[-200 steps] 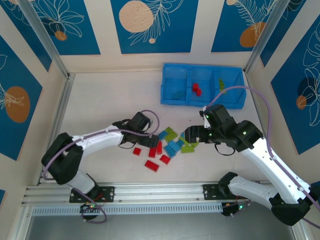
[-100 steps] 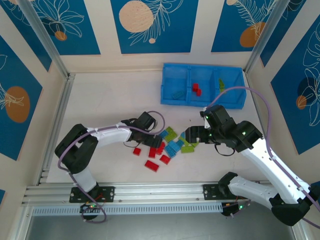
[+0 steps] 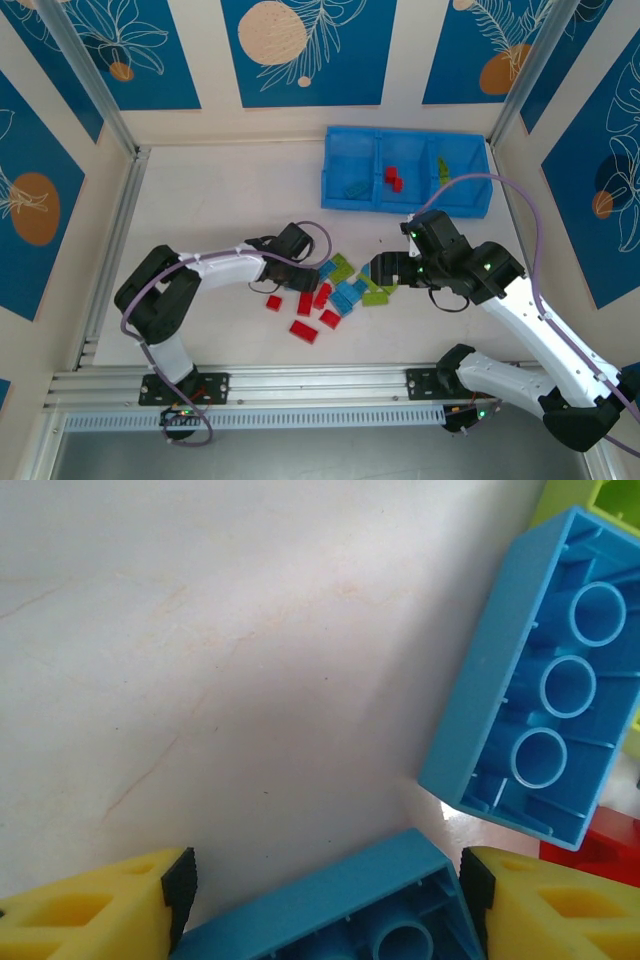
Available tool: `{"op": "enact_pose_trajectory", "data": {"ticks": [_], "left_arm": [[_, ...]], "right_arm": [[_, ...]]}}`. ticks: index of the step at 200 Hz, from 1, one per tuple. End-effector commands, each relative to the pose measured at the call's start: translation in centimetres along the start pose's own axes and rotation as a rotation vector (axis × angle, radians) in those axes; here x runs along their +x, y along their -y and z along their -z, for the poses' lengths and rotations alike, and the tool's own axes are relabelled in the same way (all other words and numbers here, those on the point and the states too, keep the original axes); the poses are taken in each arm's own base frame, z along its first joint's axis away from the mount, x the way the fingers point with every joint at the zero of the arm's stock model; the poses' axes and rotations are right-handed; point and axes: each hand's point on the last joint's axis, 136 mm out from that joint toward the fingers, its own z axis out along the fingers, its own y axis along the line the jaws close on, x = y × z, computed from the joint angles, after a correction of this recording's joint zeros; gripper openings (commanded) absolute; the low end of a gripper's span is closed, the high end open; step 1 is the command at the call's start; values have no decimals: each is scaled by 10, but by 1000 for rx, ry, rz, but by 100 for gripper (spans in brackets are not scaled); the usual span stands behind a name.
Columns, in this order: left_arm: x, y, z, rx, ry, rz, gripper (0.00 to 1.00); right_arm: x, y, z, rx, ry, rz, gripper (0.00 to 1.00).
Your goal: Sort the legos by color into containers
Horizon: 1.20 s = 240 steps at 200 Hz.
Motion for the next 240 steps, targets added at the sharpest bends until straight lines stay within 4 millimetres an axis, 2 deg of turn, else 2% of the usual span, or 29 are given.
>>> {"op": "enact_pose_trajectory", "data": {"ticks": [1, 27, 52, 83, 99, 120, 145, 148, 153, 158, 170, 185, 206, 223, 240], "left_arm": [[-1, 7, 13, 24, 13, -6, 67], [-22, 15, 41, 51, 101, -12, 68], [-57, 22, 70, 51, 221, -41, 69], [-119, 38, 91, 43, 369, -102, 70], [-160, 45, 97, 11, 456, -135, 70], [-222, 46, 103, -74, 580, -168, 70], [-292, 44, 94, -154, 667, -202, 70], [-295, 40, 84, -164, 657, -204, 70], [-310, 41, 86, -162, 682, -201, 70], [-316, 36, 75, -166, 674, -196, 69], [-340, 35, 74, -153, 707, -183, 70], [-362, 35, 73, -151, 746, -188, 71], [-381, 40, 82, -149, 801, -221, 80], [-388, 38, 92, -146, 825, -220, 82], [-387, 41, 110, -132, 828, -221, 88]], "right_arm": [[4, -2, 2, -18, -1, -17, 90], [2, -3, 4, -23, 10, -23, 90], [-3, -3, 6, -26, 41, -38, 91], [-8, 0, 14, -28, 95, -62, 90], [-9, 2, 19, -32, 117, -78, 91], [-7, 4, 25, -46, 142, -100, 90], [-4, 6, 30, -63, 160, -128, 90], [-3, 6, 31, -66, 161, -131, 90], [-3, 6, 31, -72, 162, -133, 91], [-2, 6, 32, -75, 166, -137, 90], [-1, 8, 34, -74, 171, -144, 90], [0, 9, 37, -72, 177, -142, 91], [-1, 9, 43, -73, 183, -131, 90], [-1, 11, 45, -66, 187, -127, 91], [0, 12, 43, -61, 188, -128, 91]]}}
